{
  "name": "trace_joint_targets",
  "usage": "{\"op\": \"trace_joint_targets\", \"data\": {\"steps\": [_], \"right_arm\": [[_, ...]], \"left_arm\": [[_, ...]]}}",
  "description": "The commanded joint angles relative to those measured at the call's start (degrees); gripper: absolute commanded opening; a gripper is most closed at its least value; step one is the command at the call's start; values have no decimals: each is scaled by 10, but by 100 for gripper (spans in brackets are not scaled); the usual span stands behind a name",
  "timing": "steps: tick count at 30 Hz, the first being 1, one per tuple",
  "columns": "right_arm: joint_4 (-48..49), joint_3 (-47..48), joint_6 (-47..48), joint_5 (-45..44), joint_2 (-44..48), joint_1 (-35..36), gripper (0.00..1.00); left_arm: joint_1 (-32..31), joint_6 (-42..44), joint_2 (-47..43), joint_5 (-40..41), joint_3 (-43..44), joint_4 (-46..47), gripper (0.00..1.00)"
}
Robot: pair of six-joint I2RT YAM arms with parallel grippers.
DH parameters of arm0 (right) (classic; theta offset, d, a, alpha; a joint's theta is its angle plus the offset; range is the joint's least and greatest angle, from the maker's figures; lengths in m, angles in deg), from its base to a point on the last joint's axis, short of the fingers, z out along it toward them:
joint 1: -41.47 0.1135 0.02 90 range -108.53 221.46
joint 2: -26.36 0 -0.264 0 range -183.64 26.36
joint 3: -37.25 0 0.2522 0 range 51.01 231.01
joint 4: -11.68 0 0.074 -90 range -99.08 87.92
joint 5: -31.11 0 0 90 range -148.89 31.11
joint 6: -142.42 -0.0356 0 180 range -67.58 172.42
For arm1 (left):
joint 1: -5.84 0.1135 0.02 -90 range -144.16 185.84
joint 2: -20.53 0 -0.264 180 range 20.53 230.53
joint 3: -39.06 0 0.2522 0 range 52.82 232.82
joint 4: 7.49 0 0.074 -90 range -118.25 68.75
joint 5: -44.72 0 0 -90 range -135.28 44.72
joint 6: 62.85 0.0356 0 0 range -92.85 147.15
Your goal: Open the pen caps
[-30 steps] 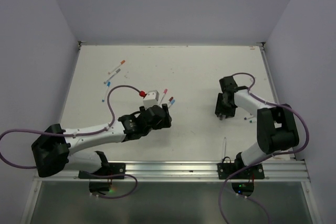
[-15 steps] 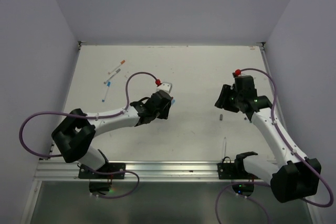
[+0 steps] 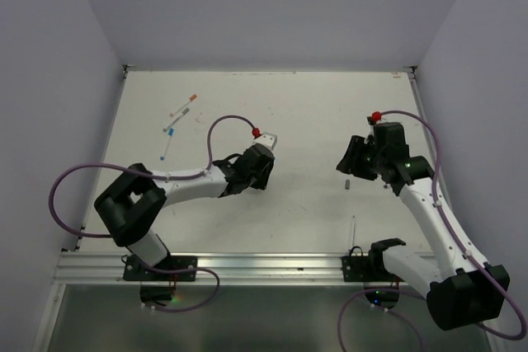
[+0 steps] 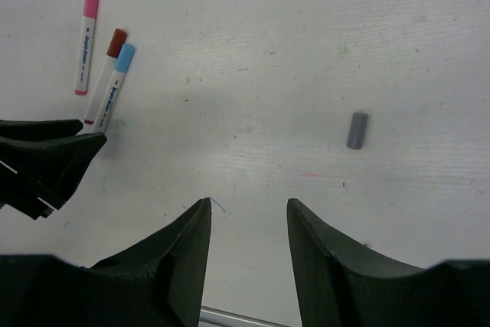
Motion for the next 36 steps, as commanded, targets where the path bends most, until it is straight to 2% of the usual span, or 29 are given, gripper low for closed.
{"op": "trace_joint_targets", "data": {"steps": [1, 13, 22, 25, 28, 34, 36], "right_arm": [[-1, -5, -6, 21, 16, 1, 48], [-1, -13, 0, 23, 25, 1, 48], [4, -17, -5, 25, 28, 2, 48], [4, -22, -5, 24, 29, 1, 48], [3, -25, -8, 23, 31, 1, 48], [-6, -21, -16, 10, 29, 1, 48], [-8, -16, -18, 9, 25, 1, 48]], "left_arm": [[3, 17, 18, -3, 23, 26, 44], [7, 29, 58, 23, 39, 23, 41], [8, 15, 81, 8, 29, 30, 41], [7, 11, 84, -3, 25, 35, 38], [7, 5, 90, -12, 25, 36, 31], [7, -10, 80, -46, 23, 46, 3], [7, -20, 57, -65, 23, 53, 0]]}}
